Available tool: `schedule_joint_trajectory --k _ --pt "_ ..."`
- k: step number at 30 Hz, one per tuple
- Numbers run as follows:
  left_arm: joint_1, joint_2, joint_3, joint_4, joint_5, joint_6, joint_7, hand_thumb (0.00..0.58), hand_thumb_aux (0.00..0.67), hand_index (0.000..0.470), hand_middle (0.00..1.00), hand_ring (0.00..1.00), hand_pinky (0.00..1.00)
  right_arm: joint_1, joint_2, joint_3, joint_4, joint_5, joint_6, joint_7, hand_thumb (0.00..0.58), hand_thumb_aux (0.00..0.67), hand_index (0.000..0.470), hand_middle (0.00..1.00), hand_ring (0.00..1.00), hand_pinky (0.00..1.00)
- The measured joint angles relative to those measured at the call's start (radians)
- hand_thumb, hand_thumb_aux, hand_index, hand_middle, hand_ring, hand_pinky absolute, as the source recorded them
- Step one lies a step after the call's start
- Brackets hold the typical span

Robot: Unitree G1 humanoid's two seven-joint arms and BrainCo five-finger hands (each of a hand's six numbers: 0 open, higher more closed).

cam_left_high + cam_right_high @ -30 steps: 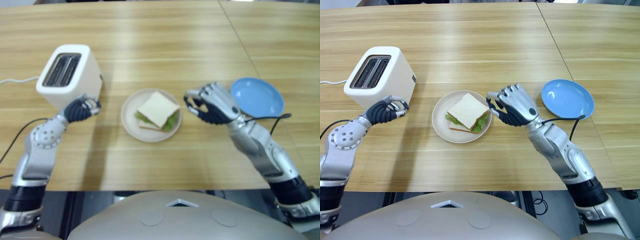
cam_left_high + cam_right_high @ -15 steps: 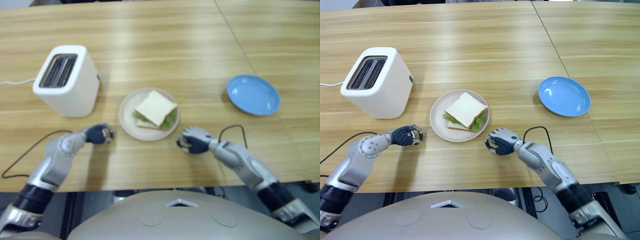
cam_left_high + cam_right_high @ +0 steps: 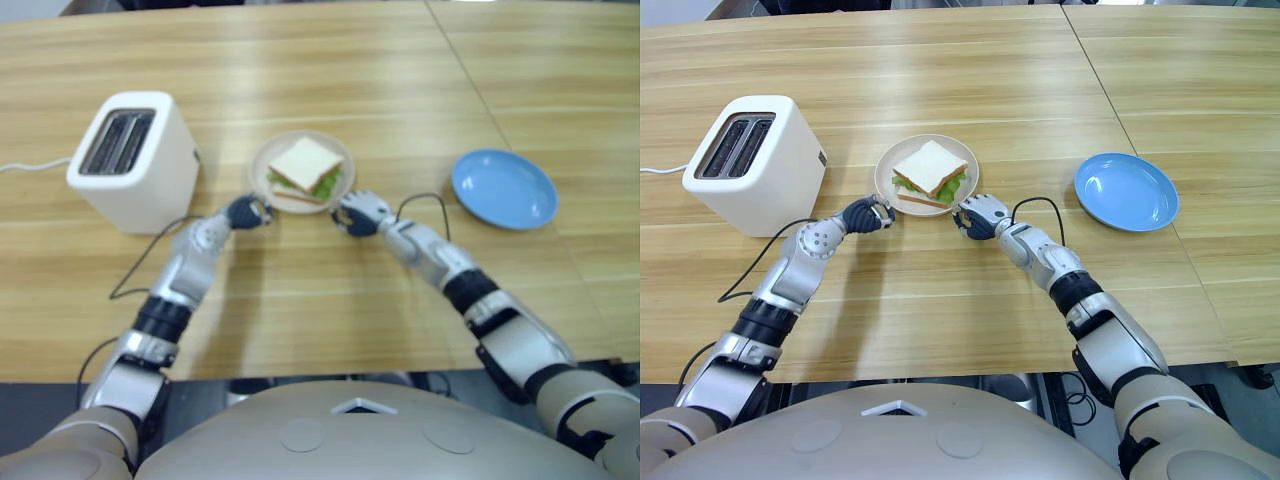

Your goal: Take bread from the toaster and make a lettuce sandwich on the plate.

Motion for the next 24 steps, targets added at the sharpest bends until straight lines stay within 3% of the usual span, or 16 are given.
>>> schedule_joint_trajectory --k 1,2,7,9,10,11,16,20,24 --pt "-0.008 -0.003 0.011 0.017 -0.002 -0.002 0.02 0.4 0.297 0.204 1.0 1.0 1.0 -0.011 0.0 0.005 0.019 -0.01 0.002 -0.028 0.0 0.0 0.0 0.0 0.0 0.0" --pt "-0.012 -0.002 0.023 0.028 -0.003 -0.007 0.042 0.0 0.0 0.0 1.0 1.0 1.0 -0.014 -0.005 0.007 0.026 -0.017 0.005 -0.056 0.0 0.0 0.0 0.0 0.0 0.0" --pt "0.014 0.017 0.096 -0.002 -0.013 -0.01 0.109 0.0 0.0 0.0 1.0 1.0 1.0 0.073 -0.079 -0.017 -0.104 -0.011 -0.017 -0.117 0.0 0.0 0.0 0.0 0.0 0.0" --pt "0.036 0.019 0.151 -0.045 -0.026 -0.014 0.146 0.0 0.0 0.0 0.65 0.65 0.65 0.145 -0.124 -0.069 -0.224 0.025 -0.025 -0.125 0.0 0.0 0.0 0.0 0.0 0.0" --pt "0.042 0.018 0.181 -0.068 -0.039 -0.023 0.171 0.0 0.0 0.0 0.2 0.2 0.2 0.179 -0.141 -0.107 -0.286 0.059 -0.031 -0.126 0.0 0.0 0.0 0.0 0.0 0.0" --pt "0.045 0.006 0.22 -0.092 -0.066 -0.051 0.201 0.0 0.0 0.0 0.0 0.0 0.0 0.218 -0.149 -0.162 -0.358 0.119 -0.044 -0.12 0.0 0.0 0.0 0.0 0.0 0.0" --pt "0.04 -0.123 0.328 -0.16 -0.211 -0.236 0.292 0.0 0.0 0.0 0.0 0.0 0.0 0.306 -0.082 -0.361 -0.549 0.449 -0.087 -0.047 0.0 0.0 0.0 0.0 0.0 0.0" --pt "0.026 -0.245 0.344 -0.107 -0.328 -0.348 0.309 0.0 0.0 0.0 0.0 0.0 0.0 0.324 0.053 -0.445 -0.554 0.765 -0.081 0.113 0.0 0.0 0.0 0.0 0.0 0.0" --pt "0.0 -0.317 0.346 -0.005 -0.402 -0.453 0.307 0.0 0.0 0.0 0.0 0.0 0.0 0.325 0.114 -0.494 -0.511 0.894 -0.074 0.193 0.0 0.0 0.0 0.0 0.0 0.0"
